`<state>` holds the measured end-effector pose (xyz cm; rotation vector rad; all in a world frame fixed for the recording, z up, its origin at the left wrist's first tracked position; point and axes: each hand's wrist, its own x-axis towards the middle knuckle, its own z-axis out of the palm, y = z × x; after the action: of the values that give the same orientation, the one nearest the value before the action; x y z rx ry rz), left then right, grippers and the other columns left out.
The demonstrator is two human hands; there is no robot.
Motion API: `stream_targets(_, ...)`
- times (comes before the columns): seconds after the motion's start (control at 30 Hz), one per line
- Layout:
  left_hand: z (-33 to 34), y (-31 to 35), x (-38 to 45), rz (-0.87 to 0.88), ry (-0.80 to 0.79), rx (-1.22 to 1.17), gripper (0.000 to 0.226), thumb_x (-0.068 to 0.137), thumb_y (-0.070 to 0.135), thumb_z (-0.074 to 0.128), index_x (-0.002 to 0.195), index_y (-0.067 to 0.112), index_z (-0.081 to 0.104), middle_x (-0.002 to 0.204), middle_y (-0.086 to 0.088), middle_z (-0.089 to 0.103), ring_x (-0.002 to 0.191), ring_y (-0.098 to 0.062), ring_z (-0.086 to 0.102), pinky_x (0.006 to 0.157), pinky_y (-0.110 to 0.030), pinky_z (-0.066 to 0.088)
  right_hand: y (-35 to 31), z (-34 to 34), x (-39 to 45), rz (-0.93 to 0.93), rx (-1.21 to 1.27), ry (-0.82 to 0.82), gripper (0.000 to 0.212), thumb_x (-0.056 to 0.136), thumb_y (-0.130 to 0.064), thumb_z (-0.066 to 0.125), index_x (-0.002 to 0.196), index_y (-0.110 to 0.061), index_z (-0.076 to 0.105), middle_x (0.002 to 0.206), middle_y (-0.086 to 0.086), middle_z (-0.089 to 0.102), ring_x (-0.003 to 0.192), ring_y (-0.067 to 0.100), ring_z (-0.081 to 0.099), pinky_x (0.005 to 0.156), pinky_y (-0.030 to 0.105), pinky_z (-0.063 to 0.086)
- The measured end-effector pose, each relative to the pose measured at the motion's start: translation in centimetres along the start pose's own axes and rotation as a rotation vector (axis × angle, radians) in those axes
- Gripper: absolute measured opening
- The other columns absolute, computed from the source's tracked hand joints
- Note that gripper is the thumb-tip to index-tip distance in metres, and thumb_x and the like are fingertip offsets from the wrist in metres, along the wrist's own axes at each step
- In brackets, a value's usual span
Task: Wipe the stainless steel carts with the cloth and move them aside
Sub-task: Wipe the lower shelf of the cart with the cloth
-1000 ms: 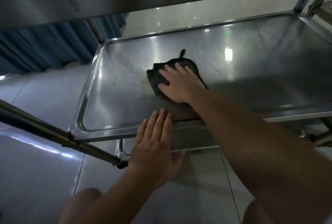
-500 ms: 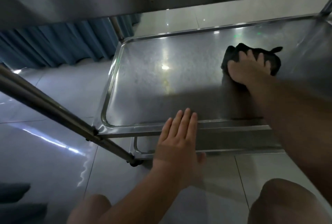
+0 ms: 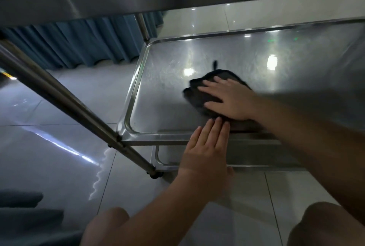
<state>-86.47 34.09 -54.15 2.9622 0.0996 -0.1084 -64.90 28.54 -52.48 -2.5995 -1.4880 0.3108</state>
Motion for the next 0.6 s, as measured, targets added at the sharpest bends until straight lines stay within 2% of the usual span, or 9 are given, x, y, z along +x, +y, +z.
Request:
stream_targets(0.13, -0.6, -2.2, -0.5, 0.042, 0.065, -0.072, 0.086, 0.101, 0.06, 0.039, 0.17, 0.025, 0.001, 0.177, 0.006, -0.003, 0.161, -0.009, -0.01, 0.131, -0.035, -0.006, 6.7, -1.1, -3.4, 0.336, 0.014, 0.084, 0.068, 0.101, -0.064, 0.036, 0.163, -0.037, 0.028, 0.173, -0.006, 0.021, 0.159, 0.027, 0.018, 0.126, 0.051, 0.016)
stream_targets(0.2, -1.3, -4.8, -0.5, -0.09, 0.12, -0.07, 0.08, 0.102, 0.067, 0.025, 0.169, 0.028, 0.005, 0.176, 0.01, 0.002, 0.161, -0.008, -0.006, 0.128, -0.031, -0.01, 8.1, -1.4, -3.5, 0.449, 0.049, 0.087, 0.073, 0.096, -0.067, 0.034, 0.162, -0.037, 0.028, 0.173, -0.007, 0.019, 0.159, 0.029, 0.017, 0.125, 0.052, 0.015)
stream_targets(0.3, -2.1, -8.8, -0.5, -0.341, 0.118, -0.042, 0.078, 0.104, 0.064, 0.007, 0.169, 0.021, 0.003, 0.178, -0.001, 0.001, 0.162, -0.015, -0.007, 0.127, -0.033, -0.01, 7.7, -1.4, -1.2, 0.565, 0.145, 0.075, 0.077, 0.092, -0.065, 0.029, 0.163, -0.038, 0.022, 0.174, -0.011, 0.011, 0.161, 0.026, 0.007, 0.127, 0.053, 0.007)
stream_targets(0.4, -1.6, -9.8, -0.6, -0.391, 0.083, -0.011, 0.085, 0.099, 0.065, -0.006, 0.169, 0.017, -0.001, 0.178, -0.005, -0.004, 0.162, -0.019, -0.011, 0.127, -0.034, -0.01, 5.8, -1.2, 3.1, 0.673, 0.201, 0.073, 0.072, 0.099, -0.063, 0.022, 0.166, -0.039, 0.013, 0.175, -0.012, 0.001, 0.161, 0.026, -0.005, 0.128, 0.05, -0.002)
stream_targets(0.5, -1.2, -9.6, -0.5, -0.394, 0.087, -0.011, 0.088, 0.096, 0.066, -0.011, 0.169, 0.017, -0.002, 0.178, -0.005, -0.005, 0.162, -0.018, -0.012, 0.127, -0.034, -0.01, 2.0, -1.3, 7.7, 0.605, 0.189, 0.048, 0.071, 0.1, -0.059, 0.02, 0.166, -0.036, 0.009, 0.175, -0.01, -0.002, 0.161, 0.028, -0.007, 0.127, 0.052, -0.004)
stream_targets(0.6, -1.3, -9.5, -0.5, -0.414, 0.101, -0.002, 0.082, 0.102, 0.062, -0.001, 0.169, 0.016, 0.003, 0.178, -0.004, -0.001, 0.163, -0.018, -0.009, 0.127, -0.034, -0.009, -3.1, -0.9, 10.5, 0.375, 0.118, 0.021, 0.071, 0.101, -0.06, 0.024, 0.166, -0.034, 0.013, 0.175, -0.009, 0.002, 0.161, 0.028, -0.002, 0.127, 0.052, -0.001)
